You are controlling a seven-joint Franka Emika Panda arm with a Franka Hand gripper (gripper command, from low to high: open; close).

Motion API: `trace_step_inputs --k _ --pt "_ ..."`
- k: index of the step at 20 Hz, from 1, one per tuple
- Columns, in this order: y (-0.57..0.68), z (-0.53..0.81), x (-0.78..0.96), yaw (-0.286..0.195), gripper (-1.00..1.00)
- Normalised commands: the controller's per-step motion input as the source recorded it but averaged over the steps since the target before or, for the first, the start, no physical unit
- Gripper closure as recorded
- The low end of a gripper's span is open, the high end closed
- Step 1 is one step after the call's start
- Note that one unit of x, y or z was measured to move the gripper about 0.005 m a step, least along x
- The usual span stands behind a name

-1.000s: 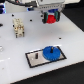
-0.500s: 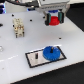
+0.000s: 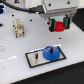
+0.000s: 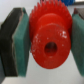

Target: Insert the blue gear onto the right peg, followed by the red gear

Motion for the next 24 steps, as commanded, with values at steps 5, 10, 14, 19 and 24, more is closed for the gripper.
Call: trace_step_inputs --k 5,10,14,19,24 --pt "-0.18 0.14 0.77 0.000 1.00" --pt "-0.16 0.03 0.67 0.000 1.00" --pt "-0.14 0.01 0.50 0.000 1.00" --pt "-0.10 -0.07 0.26 0.000 1.00" --pt "-0.10 -0.13 0.09 0.000 1.00"
